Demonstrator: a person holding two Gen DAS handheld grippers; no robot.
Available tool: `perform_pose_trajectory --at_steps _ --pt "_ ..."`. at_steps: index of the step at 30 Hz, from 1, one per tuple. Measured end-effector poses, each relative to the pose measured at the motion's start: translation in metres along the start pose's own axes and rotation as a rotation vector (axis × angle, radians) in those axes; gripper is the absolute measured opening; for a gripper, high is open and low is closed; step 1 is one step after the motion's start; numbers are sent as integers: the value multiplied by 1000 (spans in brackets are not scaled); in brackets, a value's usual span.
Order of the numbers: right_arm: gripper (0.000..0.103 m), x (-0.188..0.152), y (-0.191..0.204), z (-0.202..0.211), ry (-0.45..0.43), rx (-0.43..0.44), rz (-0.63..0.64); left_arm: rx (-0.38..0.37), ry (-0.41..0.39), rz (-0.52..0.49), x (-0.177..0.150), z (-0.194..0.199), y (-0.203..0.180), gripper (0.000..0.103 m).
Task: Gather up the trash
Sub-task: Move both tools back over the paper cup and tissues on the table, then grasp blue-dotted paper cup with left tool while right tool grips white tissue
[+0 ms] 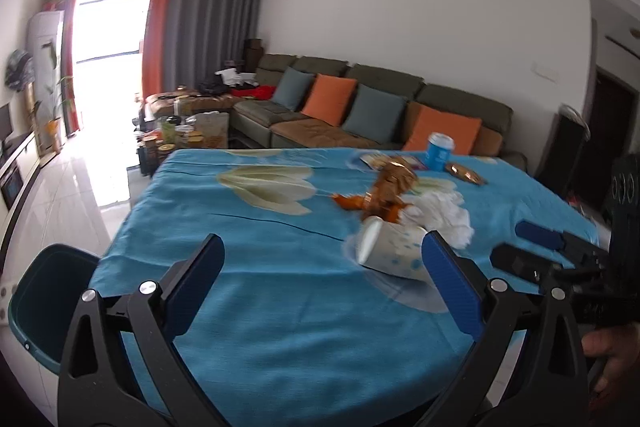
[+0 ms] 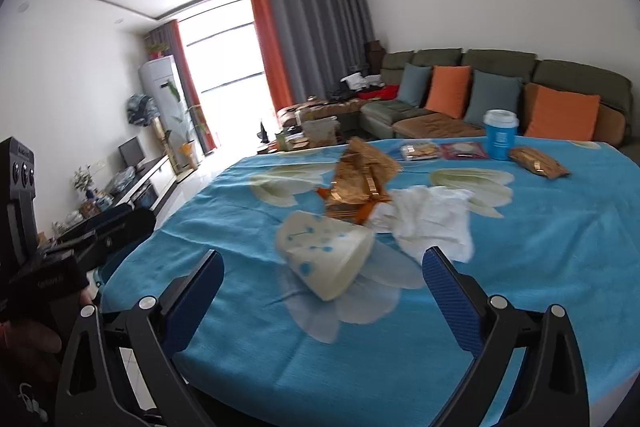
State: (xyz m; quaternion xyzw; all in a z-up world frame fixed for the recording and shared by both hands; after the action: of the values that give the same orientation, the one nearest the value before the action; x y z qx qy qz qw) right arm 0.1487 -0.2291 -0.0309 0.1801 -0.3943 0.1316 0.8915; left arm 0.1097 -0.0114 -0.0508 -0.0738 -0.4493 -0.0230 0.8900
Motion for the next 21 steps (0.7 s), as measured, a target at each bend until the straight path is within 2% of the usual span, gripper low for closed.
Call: perform_pose_trajectory --at_steps 9,15,21 --pt "96 -4 -39 7 2 -81 -84 -51 60 -81 -3 -26 -36 97" --pt "96 -2 -66 2 11 -126 -136 -80 140 -165 -6 -70 -65 97" --pt "96 -2 -81 -10 42 -129 -165 -57 175 -232 -9 -107 -86 97"
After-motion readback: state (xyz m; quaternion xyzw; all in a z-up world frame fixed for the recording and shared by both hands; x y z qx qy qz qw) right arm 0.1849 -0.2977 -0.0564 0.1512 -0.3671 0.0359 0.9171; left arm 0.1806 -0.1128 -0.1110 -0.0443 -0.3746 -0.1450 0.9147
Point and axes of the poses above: each gripper's, at about its wrist camera, not at the fingertips, and z roughly against the way its jaws point, y to its left, x to its top, the point moved 8 cm from there along -z, roughly the way its jaws point, and after that the axes turned 11 degrees about y, right-handed, at the moved point
